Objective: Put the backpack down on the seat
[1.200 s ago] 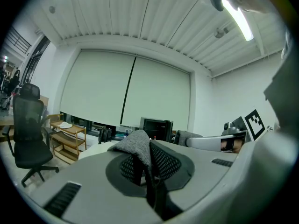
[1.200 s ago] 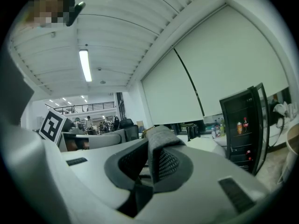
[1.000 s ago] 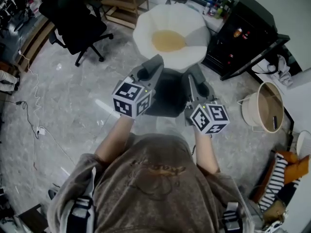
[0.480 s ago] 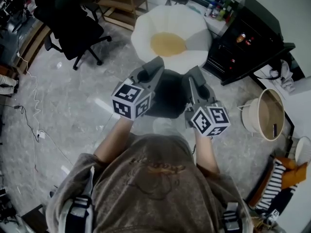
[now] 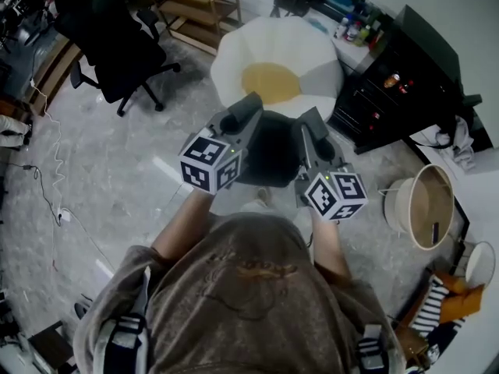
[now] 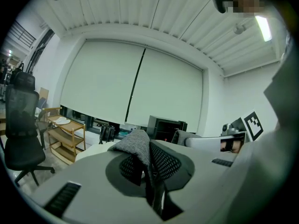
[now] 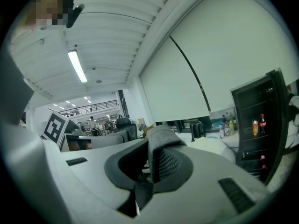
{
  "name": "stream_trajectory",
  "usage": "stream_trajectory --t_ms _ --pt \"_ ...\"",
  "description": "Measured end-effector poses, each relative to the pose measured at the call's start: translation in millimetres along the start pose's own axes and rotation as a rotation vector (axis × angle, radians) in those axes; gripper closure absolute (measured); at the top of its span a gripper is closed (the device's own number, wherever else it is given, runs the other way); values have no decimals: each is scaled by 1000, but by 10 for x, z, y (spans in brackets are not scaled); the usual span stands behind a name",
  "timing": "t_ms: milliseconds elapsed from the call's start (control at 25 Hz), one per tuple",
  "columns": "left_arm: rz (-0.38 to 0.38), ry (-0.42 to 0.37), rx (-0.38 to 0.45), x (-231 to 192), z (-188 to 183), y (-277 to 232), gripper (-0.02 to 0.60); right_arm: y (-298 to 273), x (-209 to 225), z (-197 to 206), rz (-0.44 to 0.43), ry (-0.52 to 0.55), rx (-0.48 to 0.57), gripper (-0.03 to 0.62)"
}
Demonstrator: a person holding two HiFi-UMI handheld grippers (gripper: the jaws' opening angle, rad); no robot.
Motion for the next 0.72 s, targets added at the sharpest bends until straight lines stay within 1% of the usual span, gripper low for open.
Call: stream_trajectory --t_ms 440,600,720 --pt "-47 30 14 -154 -203 -751 552 -451 696 -290 -59 -5 -29 568" --pt "-51 37 15 -198 -289 -975 551 -592 889 -375 -68 -7 -32 568" --pt "-50 28 13 -221 -329 -1140 551 -690 1024 -406 -68 -13 -33 568"
Point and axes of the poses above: the fingertips, and each gripper's own axes: y backward along the fingers, x to its right, z out of its underside, the point moved 5 cm from there along y, backward along the fingers, and after that the axes turned 14 degrees about -z, right-handed, at the moved point
